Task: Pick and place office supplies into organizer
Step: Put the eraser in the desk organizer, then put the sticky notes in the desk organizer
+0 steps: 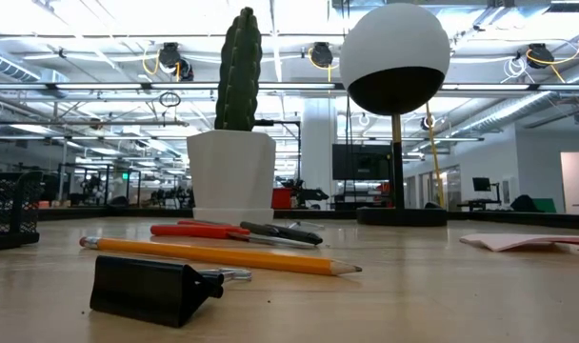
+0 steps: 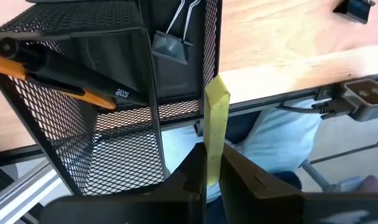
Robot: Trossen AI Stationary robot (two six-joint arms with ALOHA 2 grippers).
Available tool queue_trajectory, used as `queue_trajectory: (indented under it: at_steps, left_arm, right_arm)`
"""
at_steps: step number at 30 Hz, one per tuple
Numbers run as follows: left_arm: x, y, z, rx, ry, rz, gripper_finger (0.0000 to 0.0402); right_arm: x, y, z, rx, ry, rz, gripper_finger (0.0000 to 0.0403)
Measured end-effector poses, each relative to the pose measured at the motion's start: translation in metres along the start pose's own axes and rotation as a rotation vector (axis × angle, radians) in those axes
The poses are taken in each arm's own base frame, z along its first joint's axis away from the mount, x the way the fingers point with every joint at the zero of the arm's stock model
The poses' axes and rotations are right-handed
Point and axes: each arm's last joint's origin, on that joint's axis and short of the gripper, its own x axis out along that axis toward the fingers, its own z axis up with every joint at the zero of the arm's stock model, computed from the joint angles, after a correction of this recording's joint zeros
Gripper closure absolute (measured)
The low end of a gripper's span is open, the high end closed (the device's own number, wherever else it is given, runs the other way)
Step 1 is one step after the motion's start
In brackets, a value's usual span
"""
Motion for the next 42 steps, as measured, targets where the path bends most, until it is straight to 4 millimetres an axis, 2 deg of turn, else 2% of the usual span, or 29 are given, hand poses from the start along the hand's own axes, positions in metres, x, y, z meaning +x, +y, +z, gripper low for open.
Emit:
queue_trajectory:
  at_steps: [8, 18, 24, 36, 42]
  left_arm:
    - [0.0002, 0.0012, -0.0011, 0.019, 0.001, 0.003, 0.0365]
    - [0.0001, 0.0008, -0.0001, 0.022, -0.017, -0.009, 0.0262]
    - [0.0000, 0.0007, 0.0000, 0.022, -0.022, -0.014, 0.0227]
    - [-0.0002, 0.0001, 0.0003, 0.021, -0.022, -0.018, 0.0235]
    - [-0.0038, -0.0053, 0.0053, 0.149, -0.127, -0.120, 0.0244]
  right_arm:
    - [-0.0058, 0.0034, 0.0047, 0.001, 0.017, 0.028, 0.0362]
    - [-0.0063, 0.0047, 0.0034, -0.007, 0.030, 0.035, 0.0373]
    - [-0.0063, 0.0047, 0.0033, -0.007, 0.031, 0.035, 0.0376]
    - [-0.0063, 0.0049, 0.0025, -0.011, 0.040, 0.037, 0.0381]
    - [-0.0064, 0.0054, 0.0001, -0.021, 0.062, 0.042, 0.0382]
